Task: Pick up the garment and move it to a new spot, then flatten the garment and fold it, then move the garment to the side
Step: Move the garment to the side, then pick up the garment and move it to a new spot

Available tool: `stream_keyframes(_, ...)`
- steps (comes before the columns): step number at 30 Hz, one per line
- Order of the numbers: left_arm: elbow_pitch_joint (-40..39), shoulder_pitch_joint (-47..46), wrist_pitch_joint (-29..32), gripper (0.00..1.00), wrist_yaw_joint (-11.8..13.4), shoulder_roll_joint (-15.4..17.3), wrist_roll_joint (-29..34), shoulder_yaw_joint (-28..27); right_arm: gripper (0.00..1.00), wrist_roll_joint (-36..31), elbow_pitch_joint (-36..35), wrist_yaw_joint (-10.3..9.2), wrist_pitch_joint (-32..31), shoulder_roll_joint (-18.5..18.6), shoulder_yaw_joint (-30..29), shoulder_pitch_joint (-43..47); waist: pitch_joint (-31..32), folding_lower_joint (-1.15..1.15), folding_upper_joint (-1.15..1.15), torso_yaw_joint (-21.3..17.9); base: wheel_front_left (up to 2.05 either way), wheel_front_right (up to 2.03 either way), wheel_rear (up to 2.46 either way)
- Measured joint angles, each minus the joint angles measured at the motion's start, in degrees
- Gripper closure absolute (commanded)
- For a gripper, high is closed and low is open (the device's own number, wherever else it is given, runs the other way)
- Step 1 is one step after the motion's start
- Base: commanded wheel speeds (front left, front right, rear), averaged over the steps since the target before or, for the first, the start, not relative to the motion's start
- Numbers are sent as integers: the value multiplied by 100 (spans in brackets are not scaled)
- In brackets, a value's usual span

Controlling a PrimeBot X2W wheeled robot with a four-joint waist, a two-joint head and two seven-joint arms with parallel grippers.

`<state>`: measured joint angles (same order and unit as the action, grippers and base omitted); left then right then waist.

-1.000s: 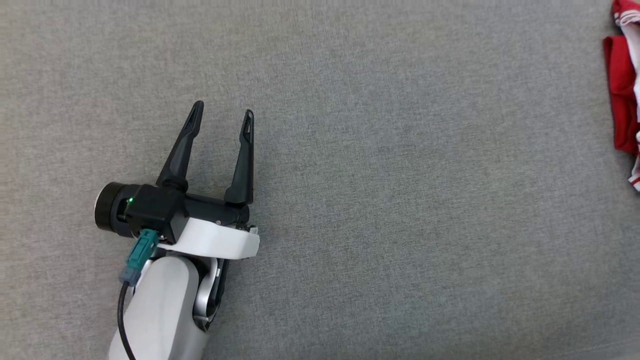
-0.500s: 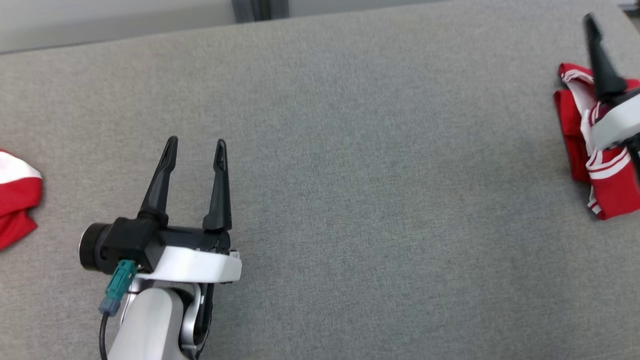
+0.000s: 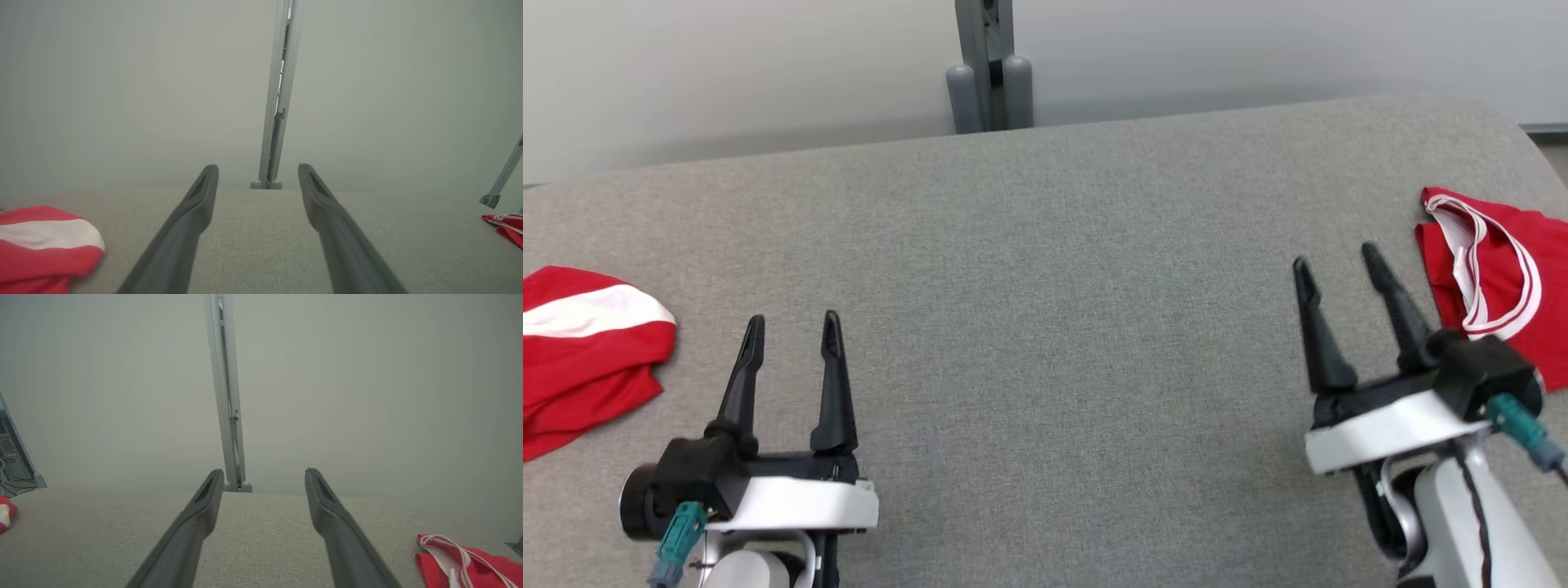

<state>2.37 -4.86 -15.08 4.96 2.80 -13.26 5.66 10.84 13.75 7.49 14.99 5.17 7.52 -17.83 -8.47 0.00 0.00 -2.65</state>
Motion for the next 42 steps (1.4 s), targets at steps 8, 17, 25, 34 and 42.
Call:
stream_keyframes(8, 88, 446, 0, 0, 41, 2, -16, -90, 0, -230, -208, 0, 0, -214, 8, 738, 258, 0, 0, 122, 0, 0, 0)
stream_keyframes(17, 123, 501, 0, 0, 66, 0, -82, -69, 0, -69, -167, 0, 0, -250, 21, 898, 379, 0, 0, 243, 0, 0, 0)
stream_keyframes(25, 110, 499, 0, 0, 55, -1, -83, -47, 0, -29, -145, 0, 0, -248, 13, 899, 395, 0, 0, 331, 0, 0, 0)
stream_keyframes(34, 205, 438, 0, 0, 18, -4, -82, 145, 0, -38, -146, 0, 0, -248, 73, 922, 341, 0, 0, 853, 0, 0, 0)
stream_keyframes(42, 291, 594, 1, 0, 21, -3, -34, 30, 0, -68, -119, 0, 0, -248, 281, 1017, 354, 0, 0, 1655, 0, 0, 0)
